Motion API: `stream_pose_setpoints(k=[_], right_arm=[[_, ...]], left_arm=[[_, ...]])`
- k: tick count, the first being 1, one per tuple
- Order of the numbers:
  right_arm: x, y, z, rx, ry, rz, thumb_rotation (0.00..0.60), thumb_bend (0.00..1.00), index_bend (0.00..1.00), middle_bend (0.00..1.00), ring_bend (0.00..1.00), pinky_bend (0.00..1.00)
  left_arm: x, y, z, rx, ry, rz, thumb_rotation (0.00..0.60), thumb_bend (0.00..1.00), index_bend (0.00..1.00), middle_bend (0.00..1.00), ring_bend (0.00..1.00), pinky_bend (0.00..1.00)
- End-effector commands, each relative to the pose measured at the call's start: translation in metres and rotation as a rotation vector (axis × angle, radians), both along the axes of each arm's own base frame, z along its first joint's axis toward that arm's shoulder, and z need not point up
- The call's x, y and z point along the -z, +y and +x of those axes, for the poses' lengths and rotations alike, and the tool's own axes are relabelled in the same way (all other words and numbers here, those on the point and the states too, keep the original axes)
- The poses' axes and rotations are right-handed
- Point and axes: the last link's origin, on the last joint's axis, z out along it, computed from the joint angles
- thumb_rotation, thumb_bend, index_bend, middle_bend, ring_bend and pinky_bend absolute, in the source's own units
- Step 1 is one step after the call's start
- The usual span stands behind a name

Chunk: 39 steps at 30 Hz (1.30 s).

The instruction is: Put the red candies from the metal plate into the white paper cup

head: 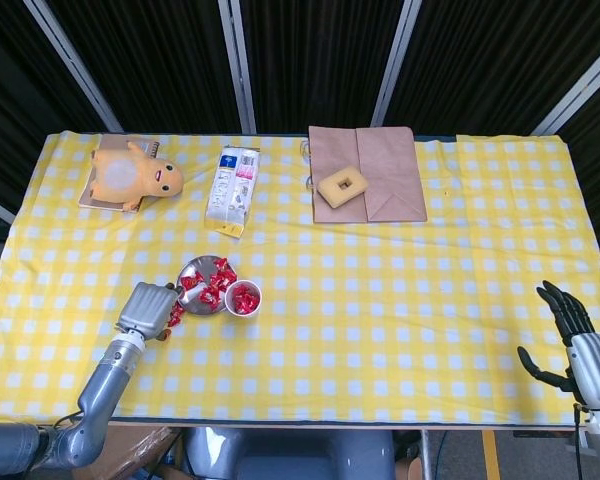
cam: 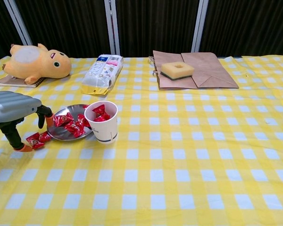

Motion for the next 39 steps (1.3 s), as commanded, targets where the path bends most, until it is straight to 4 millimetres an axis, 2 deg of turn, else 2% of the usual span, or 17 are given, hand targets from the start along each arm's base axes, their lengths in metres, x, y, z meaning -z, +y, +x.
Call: stream_pose_setpoints(k=[1, 12, 22, 39], right_arm=[[0.000, 0.000, 0.000, 0.000, -0.001, 0.001, 0.600, 0.42, 0.00, 0.00, 0.00, 0.00], [0.000, 0.000, 0.000, 0.002, -0.008, 0.004, 0.600, 0.42, 0.00, 0.00, 0.00, 0.00], [0.000, 0.001, 0.000, 0.004, -0.008, 0.005, 0.600, 0.42, 0.00, 0.00, 0.00, 0.00], [0.001, 0.001, 0.000, 0.003, -0.008, 0.007, 0.600, 0.42, 0.00, 0.00, 0.00, 0.00]], left_arm=[[0.002, 0.001, 0.000, -0.002, 0.002, -0.002, 0.600, 0.23, 0.31, 0.33, 0.92, 0.96], [0.004, -0.002, -0.003, -0.007, 0.006, -0.015, 0.600, 0.23, 0.36, 0.36, 0.92, 0.96], [0.004, -0.003, -0.005, -0.011, 0.005, -0.021, 0.600, 0.23, 0.36, 0.37, 0.92, 0.96], [-0.006, -0.005, -0.011, -0.014, 0.006, 0.000, 0.600, 0.23, 0.36, 0.37, 0.92, 0.96]])
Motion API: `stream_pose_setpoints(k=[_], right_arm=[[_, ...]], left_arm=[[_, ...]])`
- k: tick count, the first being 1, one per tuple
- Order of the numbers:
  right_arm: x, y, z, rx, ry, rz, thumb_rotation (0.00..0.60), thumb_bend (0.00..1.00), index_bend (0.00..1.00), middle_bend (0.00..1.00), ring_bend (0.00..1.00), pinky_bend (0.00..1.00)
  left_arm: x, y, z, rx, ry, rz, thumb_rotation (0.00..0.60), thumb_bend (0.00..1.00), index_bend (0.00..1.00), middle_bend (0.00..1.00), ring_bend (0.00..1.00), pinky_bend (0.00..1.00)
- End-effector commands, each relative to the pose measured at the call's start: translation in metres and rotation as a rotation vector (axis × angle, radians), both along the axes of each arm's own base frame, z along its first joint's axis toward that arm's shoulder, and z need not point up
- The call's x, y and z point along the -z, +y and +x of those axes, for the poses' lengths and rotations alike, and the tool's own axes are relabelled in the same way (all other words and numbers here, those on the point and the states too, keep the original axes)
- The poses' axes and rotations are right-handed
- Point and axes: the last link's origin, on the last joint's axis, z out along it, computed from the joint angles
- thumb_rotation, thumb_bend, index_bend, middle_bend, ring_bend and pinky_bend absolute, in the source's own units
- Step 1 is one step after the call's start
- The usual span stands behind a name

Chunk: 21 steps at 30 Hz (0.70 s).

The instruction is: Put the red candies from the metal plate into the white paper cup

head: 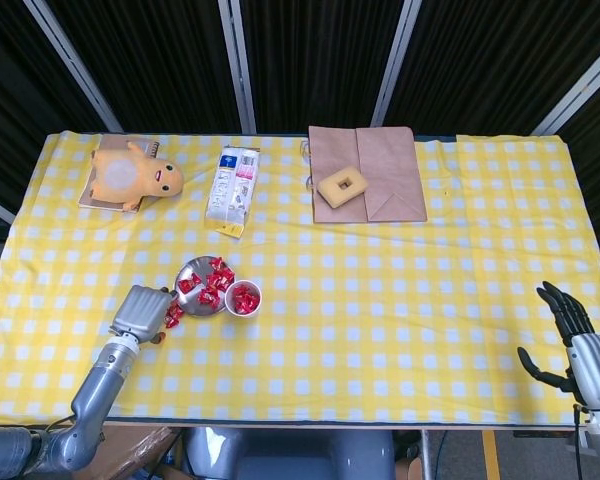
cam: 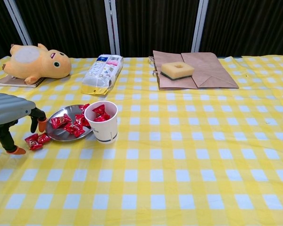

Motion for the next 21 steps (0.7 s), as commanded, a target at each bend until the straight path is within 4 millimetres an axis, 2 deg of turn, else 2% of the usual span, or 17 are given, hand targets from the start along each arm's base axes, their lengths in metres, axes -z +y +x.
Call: stream_pose_setpoints(k=[1, 3, 7, 10, 12, 16, 21], right_arm=[[0.0000, 0.0000, 0.0000, 0.000, 0.001, -0.001, 0.600, 0.42, 0.00, 0.00, 0.00, 0.00], [-0.0001, 0.0001, 0.0001, 0.000, 0.001, -0.002, 0.600, 0.42, 0.00, 0.00, 0.00, 0.00], [0.0000, 0.0001, -0.0002, 0.001, 0.001, -0.002, 0.600, 0.42, 0.00, 0.00, 0.00, 0.00], [0.0004, -0.0001, 0.0000, 0.000, 0.002, -0.001, 0.600, 0.42, 0.00, 0.00, 0.00, 0.00], [0.0004, -0.0001, 0.0001, -0.001, 0.003, -0.001, 0.600, 0.42, 0.00, 0.00, 0.00, 0.00], [-0.0003, 0.0000, -0.0002, 0.000, 0.001, -0.003, 0.600, 0.42, 0.00, 0.00, 0.00, 0.00], [-0.0005, -0.0002, -0.0002, 0.000, -0.001, -0.001, 0.600, 0.42, 0.00, 0.00, 0.00, 0.00]], left_arm=[[-0.0003, 0.0005, -0.0012, -0.002, 0.001, 0.003, 0.600, 0.23, 0.35, 0.38, 0.92, 0.96], [-0.0009, 0.0016, -0.0013, -0.002, -0.003, 0.011, 0.600, 0.23, 0.30, 0.44, 0.92, 0.96], [-0.0038, 0.0046, -0.0006, 0.000, -0.011, 0.033, 0.600, 0.23, 0.18, 0.68, 0.94, 0.96], [-0.0053, 0.0066, 0.0002, -0.001, -0.010, 0.036, 0.600, 0.23, 0.21, 0.85, 0.97, 0.96], [-0.0057, 0.0078, 0.0012, 0.000, -0.006, 0.034, 0.600, 0.23, 0.25, 0.92, 0.99, 0.96], [-0.0022, 0.0087, -0.0002, -0.040, 0.019, 0.026, 0.600, 0.23, 0.32, 0.99, 1.00, 0.98], [0.0017, 0.0084, -0.0033, -0.071, 0.040, 0.030, 0.600, 0.23, 0.33, 1.00, 1.00, 0.99]])
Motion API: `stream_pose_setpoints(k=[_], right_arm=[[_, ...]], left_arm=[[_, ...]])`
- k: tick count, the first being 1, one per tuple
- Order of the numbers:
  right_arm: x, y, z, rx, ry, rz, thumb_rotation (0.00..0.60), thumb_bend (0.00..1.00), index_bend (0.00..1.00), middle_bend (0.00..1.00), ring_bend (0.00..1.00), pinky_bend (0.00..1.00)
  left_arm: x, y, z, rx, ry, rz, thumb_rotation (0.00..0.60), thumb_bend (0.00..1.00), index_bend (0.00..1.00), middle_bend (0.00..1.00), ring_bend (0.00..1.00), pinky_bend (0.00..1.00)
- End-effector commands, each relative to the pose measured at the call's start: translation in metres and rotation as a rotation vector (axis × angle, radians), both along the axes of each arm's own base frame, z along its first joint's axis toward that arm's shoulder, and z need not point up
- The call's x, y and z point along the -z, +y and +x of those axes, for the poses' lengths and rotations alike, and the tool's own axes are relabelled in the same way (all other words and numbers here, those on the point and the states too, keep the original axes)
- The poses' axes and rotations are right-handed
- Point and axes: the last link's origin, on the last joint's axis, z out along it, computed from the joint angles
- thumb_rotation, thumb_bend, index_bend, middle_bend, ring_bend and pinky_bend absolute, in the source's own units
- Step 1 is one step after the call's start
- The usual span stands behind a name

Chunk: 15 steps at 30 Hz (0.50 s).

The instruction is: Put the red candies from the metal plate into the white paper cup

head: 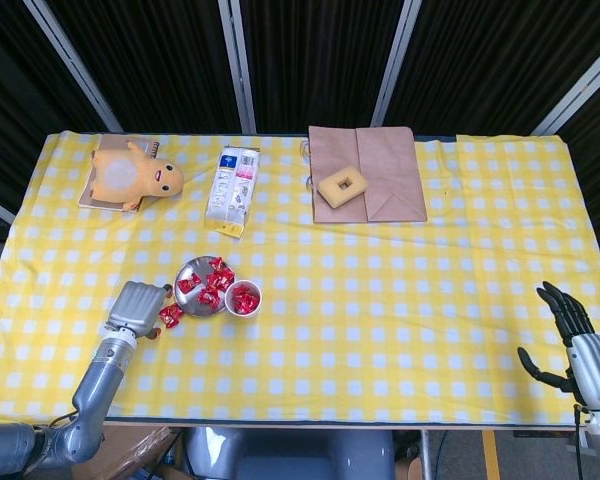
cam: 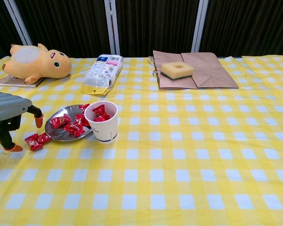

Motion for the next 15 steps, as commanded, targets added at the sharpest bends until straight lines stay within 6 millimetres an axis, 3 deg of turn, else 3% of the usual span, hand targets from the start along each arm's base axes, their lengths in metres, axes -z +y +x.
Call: stream_pose_setpoints(k=[1, 15], right_arm=[[0.000, 0.000, 0.000, 0.000, -0.001, 0.001, 0.600, 0.42, 0.00, 0.00, 0.00, 0.00], [0.000, 0.000, 0.000, 0.000, 0.001, 0.001, 0.600, 0.42, 0.00, 0.00, 0.00, 0.00]], left_arm=[[0.003, 0.001, 0.001, -0.008, 0.001, 0.010, 0.600, 0.23, 0.33, 1.00, 1.00, 0.99], [0.013, -0.001, 0.004, 0.000, -0.025, 0.024, 0.600, 0.26, 0.36, 1.00, 1.00, 0.99]])
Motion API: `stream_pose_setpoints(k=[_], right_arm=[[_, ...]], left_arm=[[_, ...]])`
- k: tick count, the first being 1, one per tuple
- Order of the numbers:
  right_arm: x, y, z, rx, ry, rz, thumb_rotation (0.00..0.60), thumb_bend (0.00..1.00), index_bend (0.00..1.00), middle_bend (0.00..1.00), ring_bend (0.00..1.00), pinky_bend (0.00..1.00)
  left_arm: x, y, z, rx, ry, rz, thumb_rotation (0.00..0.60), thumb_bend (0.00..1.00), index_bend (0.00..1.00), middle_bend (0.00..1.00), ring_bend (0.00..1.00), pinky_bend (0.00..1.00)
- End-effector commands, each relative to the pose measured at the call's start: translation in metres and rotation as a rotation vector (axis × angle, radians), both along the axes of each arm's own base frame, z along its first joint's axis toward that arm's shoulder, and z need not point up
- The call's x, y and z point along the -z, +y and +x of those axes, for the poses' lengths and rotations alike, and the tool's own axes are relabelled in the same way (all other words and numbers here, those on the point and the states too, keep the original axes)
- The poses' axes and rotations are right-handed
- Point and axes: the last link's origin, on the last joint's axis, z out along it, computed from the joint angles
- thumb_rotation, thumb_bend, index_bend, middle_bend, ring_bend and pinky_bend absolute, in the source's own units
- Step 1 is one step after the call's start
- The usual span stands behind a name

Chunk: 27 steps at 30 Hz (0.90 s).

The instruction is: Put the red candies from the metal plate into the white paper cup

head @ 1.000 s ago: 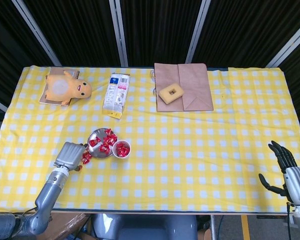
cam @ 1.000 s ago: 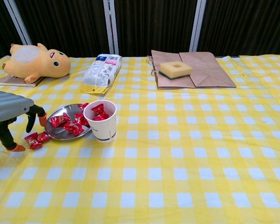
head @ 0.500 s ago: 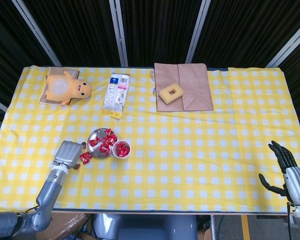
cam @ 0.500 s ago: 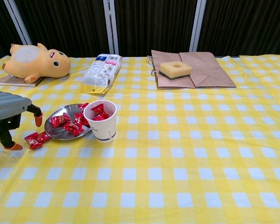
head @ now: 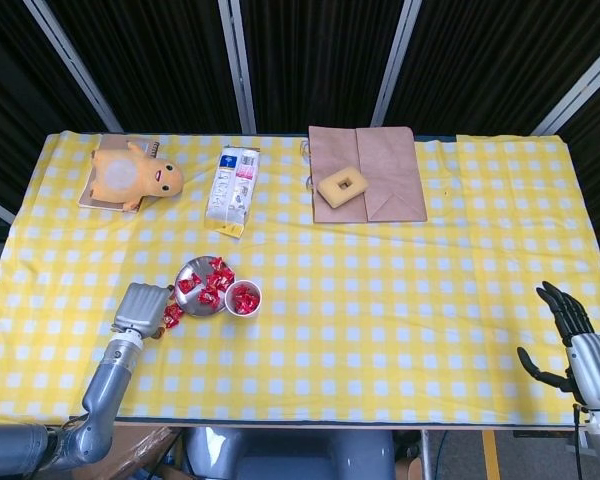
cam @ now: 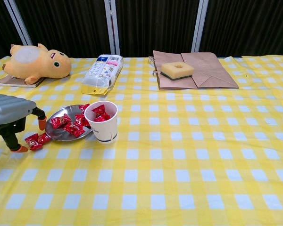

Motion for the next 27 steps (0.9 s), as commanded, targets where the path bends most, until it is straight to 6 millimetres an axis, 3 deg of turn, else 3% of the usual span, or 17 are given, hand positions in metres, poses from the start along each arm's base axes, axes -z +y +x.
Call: stream_pose_setpoints(k=[1, 17, 27], right_arm=[[0.0000, 0.0000, 0.0000, 0.000, 0.000, 0.000, 0.600, 0.42, 0.00, 0.00, 0.00, 0.00], [-0.0004, 0.0003, 0.0001, -0.002, 0.000, -0.002, 0.600, 0.42, 0.00, 0.00, 0.00, 0.00], [0.0000, 0.0004, 0.0001, -0.001, 0.000, -0.001, 0.600, 0.42, 0.00, 0.00, 0.00, 0.00]], left_arm=[[0.0017, -0.0008, 0.0001, 0.001, -0.001, -0.003, 0.600, 0.26, 0.37, 1.00, 1.00, 0.99], [0.0026, -0.0022, -0.0022, 0.000, 0.003, -0.008, 0.600, 0.31, 0.44, 1.00, 1.00, 0.99], [0.0000, -0.0013, -0.0052, -0.003, 0.020, -0.013, 0.600, 0.31, 0.41, 1.00, 1.00, 0.99]])
